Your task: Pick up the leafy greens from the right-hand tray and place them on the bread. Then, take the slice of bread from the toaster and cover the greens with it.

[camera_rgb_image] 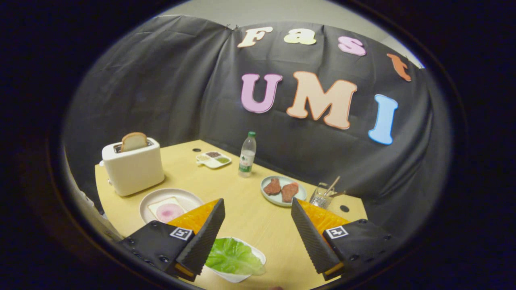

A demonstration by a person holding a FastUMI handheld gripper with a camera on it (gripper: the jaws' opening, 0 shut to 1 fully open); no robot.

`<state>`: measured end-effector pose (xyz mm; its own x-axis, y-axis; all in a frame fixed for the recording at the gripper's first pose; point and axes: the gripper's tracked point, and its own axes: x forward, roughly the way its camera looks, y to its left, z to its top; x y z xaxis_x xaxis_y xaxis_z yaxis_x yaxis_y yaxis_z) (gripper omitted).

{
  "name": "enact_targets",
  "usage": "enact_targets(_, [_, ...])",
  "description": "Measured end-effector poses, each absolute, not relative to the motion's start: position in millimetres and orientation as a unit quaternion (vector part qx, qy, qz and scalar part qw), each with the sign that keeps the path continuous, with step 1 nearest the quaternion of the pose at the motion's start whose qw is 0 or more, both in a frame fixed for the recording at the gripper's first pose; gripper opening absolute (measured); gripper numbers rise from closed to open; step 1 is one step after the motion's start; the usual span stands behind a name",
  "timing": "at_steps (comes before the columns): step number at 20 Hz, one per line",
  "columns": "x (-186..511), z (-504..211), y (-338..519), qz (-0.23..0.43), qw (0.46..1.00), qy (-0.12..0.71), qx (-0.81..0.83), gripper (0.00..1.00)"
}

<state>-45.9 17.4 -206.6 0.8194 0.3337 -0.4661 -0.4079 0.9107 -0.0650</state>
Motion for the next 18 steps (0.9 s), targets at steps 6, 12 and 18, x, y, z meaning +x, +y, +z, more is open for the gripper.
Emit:
enact_targets(6, [-63,-264,21,0.242,0.922,0.285,-0.097,1.00])
enact_targets(12, [-77,-317,23,0.272,0.895,0.341,-0.097,1.00])
enact_targets(18, [-94,-359,25,0.294,0.864,0.394,-0.109,1.00])
